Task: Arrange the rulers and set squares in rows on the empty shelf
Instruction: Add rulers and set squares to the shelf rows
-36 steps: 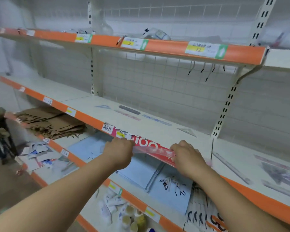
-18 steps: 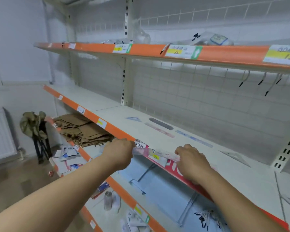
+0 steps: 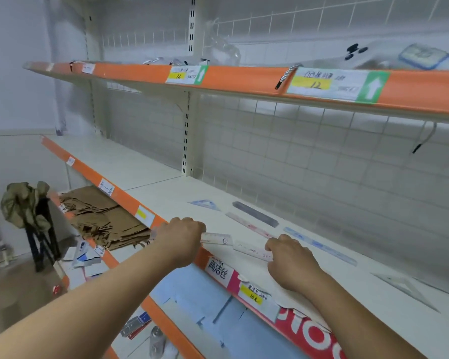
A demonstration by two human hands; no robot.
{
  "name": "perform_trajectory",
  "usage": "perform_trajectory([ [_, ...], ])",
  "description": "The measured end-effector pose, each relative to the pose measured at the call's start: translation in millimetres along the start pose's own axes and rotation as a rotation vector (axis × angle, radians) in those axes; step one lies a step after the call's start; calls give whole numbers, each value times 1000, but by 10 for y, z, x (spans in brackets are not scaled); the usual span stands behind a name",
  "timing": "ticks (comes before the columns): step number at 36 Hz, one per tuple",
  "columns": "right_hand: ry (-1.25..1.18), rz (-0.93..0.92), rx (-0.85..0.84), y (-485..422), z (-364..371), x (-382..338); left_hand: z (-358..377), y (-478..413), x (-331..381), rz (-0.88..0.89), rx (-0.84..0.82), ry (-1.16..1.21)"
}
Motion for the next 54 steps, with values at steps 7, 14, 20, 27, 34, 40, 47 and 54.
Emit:
perform_trajectory([
  [7, 23, 97, -11, -225, 97, -30, 247, -453, -67, 132, -15, 14],
  [14, 55, 270, -8, -390, 220, -135, 502, -979, -255, 295, -29, 12],
  [20, 75, 408, -36, -460, 334, -315, 622, -1283, -329, 473, 8, 61],
  [27, 89, 530, -86, -431, 436, -498, 866, -1413, -450, 558, -128, 112],
  [34, 79, 588, -121, -447, 497, -514, 1009, -1477, -491, 620, -184, 165],
  [40, 31, 604, -125, -525, 500, -434, 1074, -1471, -462, 639, -237, 147],
  [47, -27, 584, -141, -552, 566, -366, 1083, -1511, -432, 612, -251, 191],
  [54, -65, 558, -158, -551, 581, -317, 1093, -1506, -403, 611, -266, 193],
])
Point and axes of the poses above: each hand's wrist, its own y-axis away from the middle knuckle, its own z-axis out of the palm, x = y × z, the point moved 6 cm from there along -y, towards the middle knuckle, and after that the axes turned 13 degrees about x, right-handed, at the moved point
